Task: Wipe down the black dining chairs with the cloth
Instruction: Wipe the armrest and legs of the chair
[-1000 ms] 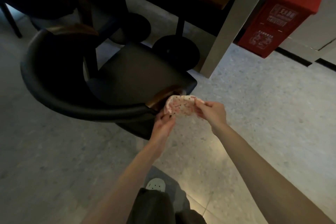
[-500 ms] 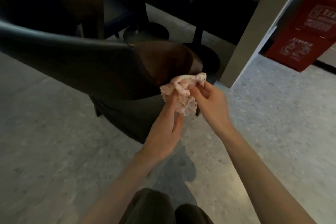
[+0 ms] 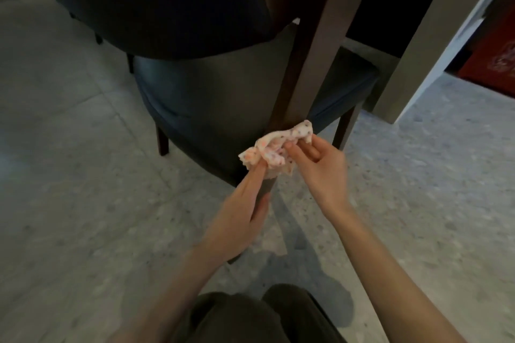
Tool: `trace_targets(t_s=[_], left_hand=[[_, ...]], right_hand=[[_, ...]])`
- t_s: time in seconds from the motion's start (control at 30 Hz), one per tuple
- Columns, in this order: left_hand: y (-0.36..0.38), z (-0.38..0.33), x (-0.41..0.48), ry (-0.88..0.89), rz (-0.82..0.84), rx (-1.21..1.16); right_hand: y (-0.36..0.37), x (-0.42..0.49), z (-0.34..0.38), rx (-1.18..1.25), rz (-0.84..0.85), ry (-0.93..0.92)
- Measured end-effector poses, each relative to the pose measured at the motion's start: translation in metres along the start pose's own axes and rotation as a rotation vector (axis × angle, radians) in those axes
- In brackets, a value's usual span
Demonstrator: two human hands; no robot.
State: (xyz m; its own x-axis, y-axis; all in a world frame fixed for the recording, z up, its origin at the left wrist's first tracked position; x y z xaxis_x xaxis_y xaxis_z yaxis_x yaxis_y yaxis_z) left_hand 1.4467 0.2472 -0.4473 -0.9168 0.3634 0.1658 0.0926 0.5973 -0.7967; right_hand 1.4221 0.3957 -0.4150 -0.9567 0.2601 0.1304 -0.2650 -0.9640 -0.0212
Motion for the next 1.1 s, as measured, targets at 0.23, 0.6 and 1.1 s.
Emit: trace_targets(t_s=[0.23, 0.6, 1.1], left_hand=[[0.033, 0.029, -0.028, -0.078, 0.068, 0.039], [0.072, 0.086, -0.064, -0.151, 0.105, -0.023], [0.162, 0.197, -0.119, -0.45, 0.153, -0.283]], right_hand=[[0.001, -0.022, -0.036, 0.001, -0.075, 0.022], [0.042, -0.044, -0.163, 0.022, 0.12, 0.336], [0.102, -0.118, -0.356, 0.038, 0.279, 0.777]])
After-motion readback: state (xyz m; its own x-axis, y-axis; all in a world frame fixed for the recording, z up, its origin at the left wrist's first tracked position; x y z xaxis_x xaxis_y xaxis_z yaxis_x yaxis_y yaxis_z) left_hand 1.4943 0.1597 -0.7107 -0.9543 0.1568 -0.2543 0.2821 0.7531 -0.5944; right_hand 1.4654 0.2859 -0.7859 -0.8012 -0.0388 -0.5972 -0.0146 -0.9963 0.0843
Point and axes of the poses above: each hand's wrist, its own x-axis towards the middle knuckle, its own y-axis out of the palm, z = x × y, the point moved 10 cm from there along x, towards the middle knuckle, and after that the axes turned 5 degrees about x, right-handed, at the moved point
